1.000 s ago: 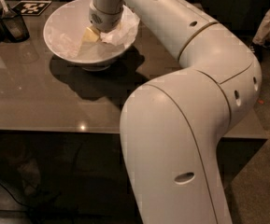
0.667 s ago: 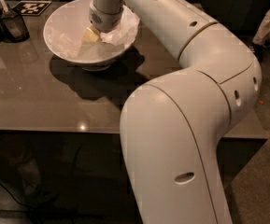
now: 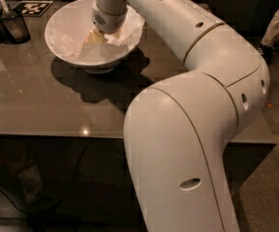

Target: Pick apple from white bowl

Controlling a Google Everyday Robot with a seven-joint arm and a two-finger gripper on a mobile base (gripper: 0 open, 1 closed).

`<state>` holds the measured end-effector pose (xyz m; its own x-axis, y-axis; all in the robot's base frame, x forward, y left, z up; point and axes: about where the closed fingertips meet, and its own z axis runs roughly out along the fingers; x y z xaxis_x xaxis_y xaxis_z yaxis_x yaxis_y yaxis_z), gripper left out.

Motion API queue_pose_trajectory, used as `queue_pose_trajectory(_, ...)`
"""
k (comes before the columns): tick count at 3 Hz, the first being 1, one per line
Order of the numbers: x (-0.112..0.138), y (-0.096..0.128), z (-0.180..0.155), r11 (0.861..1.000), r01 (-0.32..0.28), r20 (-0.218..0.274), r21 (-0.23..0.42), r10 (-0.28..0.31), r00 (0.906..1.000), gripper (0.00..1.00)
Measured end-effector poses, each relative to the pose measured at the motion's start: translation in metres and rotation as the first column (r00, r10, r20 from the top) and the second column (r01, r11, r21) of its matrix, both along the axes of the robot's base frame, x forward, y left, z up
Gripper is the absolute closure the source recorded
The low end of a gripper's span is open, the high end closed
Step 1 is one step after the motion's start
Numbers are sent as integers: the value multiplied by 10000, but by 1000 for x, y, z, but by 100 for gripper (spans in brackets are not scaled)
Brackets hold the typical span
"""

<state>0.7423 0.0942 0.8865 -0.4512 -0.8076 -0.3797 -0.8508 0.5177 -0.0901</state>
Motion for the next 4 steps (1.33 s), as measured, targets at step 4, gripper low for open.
queue_pose_trajectory(4,-7,1,-17,9978,-640,50,-188,641,9979,32)
